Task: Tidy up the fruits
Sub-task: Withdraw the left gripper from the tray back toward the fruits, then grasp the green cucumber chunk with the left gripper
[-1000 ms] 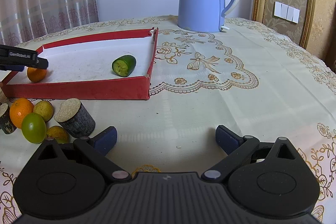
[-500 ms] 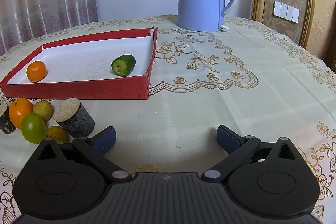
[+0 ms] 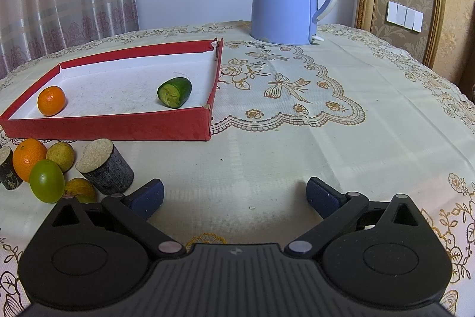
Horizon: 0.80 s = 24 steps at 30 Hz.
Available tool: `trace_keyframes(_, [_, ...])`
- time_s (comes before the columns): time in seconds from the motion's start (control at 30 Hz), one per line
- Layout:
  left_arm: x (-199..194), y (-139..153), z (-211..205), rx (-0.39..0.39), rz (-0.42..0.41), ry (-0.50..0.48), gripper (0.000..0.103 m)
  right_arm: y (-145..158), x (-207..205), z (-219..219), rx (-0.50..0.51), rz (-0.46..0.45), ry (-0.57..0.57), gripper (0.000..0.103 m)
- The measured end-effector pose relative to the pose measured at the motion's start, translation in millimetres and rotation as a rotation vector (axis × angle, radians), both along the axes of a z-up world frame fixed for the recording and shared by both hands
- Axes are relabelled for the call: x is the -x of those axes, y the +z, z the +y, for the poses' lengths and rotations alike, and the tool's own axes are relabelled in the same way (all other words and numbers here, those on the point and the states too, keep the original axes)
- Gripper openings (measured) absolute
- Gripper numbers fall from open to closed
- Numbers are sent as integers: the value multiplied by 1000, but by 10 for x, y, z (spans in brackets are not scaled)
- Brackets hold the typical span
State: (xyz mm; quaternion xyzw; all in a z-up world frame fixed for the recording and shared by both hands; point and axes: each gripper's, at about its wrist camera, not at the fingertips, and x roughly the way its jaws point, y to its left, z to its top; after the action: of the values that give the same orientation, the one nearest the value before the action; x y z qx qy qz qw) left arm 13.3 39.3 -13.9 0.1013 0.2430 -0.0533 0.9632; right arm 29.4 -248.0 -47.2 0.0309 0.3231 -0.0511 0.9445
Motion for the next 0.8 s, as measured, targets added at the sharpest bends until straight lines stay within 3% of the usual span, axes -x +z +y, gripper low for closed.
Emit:
trace_keyframes(0.23, [-277, -100, 99, 20, 89, 11, 89, -1, -1, 0, 0, 0, 0, 103])
trace_keyframes(0.3, [-341, -97, 136, 70, 112, 8, 88, 0, -2, 0, 0, 0, 0, 103])
trace_keyframes(0.7, [-457, -95, 9, 55, 61, 23, 88, 0, -4, 0, 0, 0, 0, 103])
trace_keyframes(0.8, [-473, -90, 33, 93, 81, 13, 77, -1, -4, 0, 0, 0, 0, 103])
